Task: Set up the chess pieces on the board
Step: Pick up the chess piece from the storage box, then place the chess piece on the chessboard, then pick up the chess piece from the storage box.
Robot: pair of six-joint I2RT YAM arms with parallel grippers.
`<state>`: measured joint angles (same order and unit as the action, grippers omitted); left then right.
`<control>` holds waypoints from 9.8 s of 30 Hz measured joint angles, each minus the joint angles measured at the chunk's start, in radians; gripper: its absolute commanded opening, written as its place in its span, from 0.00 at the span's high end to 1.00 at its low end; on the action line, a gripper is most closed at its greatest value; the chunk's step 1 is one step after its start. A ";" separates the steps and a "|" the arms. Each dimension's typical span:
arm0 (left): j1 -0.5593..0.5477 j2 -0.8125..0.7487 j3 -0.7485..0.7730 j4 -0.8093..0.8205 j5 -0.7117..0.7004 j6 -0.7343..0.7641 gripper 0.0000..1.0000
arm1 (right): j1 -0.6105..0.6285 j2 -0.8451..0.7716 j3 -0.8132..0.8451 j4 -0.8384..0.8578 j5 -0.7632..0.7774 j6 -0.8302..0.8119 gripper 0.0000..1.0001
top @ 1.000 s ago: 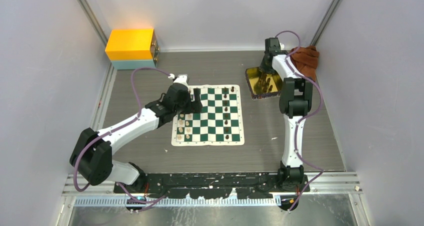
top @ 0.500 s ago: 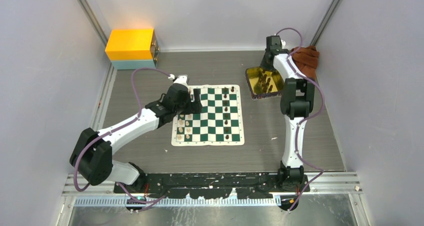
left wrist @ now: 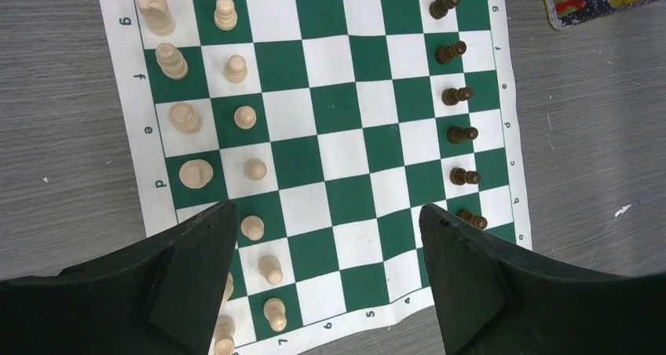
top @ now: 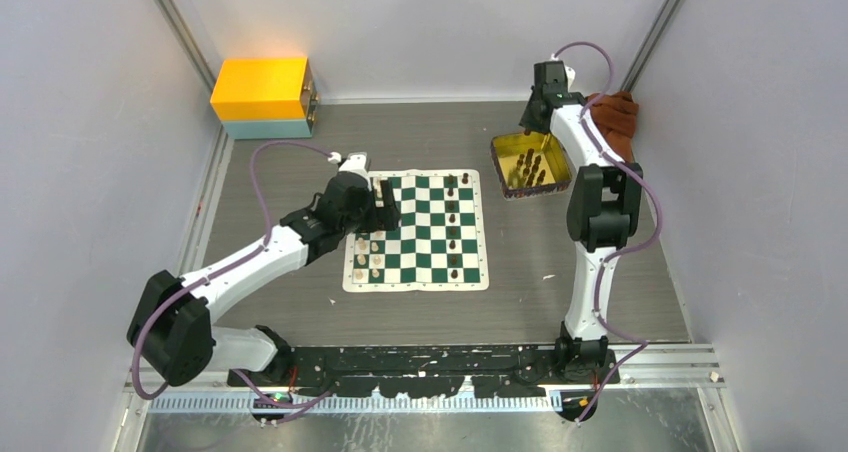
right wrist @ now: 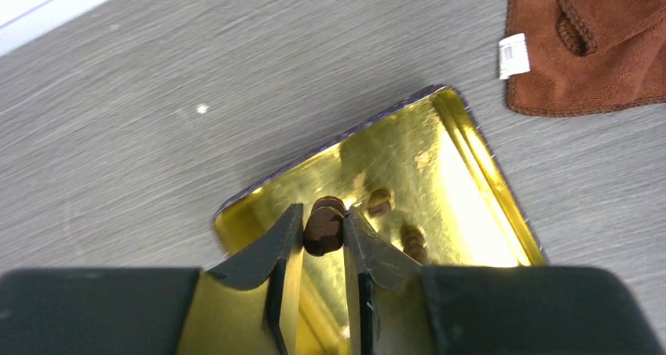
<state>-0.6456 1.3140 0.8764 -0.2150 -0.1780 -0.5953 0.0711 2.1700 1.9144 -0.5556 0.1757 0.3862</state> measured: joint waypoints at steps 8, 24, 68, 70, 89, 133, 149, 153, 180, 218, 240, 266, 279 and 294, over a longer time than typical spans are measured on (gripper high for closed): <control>0.000 -0.070 -0.073 0.000 0.007 -0.015 0.14 | 0.134 -0.167 -0.085 -0.010 0.032 -0.010 0.99; 0.000 -0.168 -0.143 0.001 0.014 -0.047 0.15 | 0.394 -0.240 -0.349 -0.016 0.099 -0.010 0.99; 0.000 -0.206 -0.148 0.001 0.021 -0.052 0.16 | 0.403 -0.122 -0.411 0.092 0.095 0.009 0.99; 0.000 -0.206 -0.148 0.001 0.022 -0.052 0.15 | 0.403 -0.119 -0.411 0.093 0.093 0.009 0.99; 0.000 -0.206 -0.148 0.002 0.022 -0.053 0.16 | 0.402 -0.117 -0.411 0.100 0.092 0.009 0.71; 0.000 -0.208 -0.156 0.002 0.041 -0.060 0.17 | 0.389 -0.304 -0.398 0.049 0.139 -0.026 0.62; 0.000 -0.200 -0.156 0.005 0.048 -0.060 0.18 | 0.150 -0.337 -0.381 0.048 0.164 -0.009 0.62; 0.000 -0.181 -0.156 0.014 0.049 -0.060 0.18 | 0.135 -0.320 -0.348 0.050 0.164 -0.008 0.62; 0.000 -0.163 -0.122 0.013 -0.009 -0.023 0.18 | 0.064 -0.105 -0.163 0.031 0.121 -0.006 0.61; 0.001 -0.172 -0.089 -0.010 -0.125 0.024 0.17 | 0.031 -0.007 -0.148 0.015 0.058 0.009 0.61; 0.001 -0.159 -0.089 -0.007 -0.125 0.024 0.17 | 0.031 0.036 -0.120 0.008 0.039 0.010 0.62; 0.001 -0.153 -0.089 -0.006 -0.124 0.024 0.17 | 0.031 0.056 -0.111 0.002 0.024 0.016 0.91; 0.001 -0.153 -0.089 -0.006 -0.118 0.023 0.17 | 0.031 0.056 -0.111 0.002 0.024 0.015 0.99; 0.001 -0.153 -0.089 -0.006 -0.117 0.019 0.17 | 0.032 0.056 -0.070 0.002 0.016 0.008 0.99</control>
<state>-0.6449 1.1614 0.7876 -0.2207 -0.2955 -0.5758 0.1032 2.2261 1.8442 -0.5541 0.1921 0.3946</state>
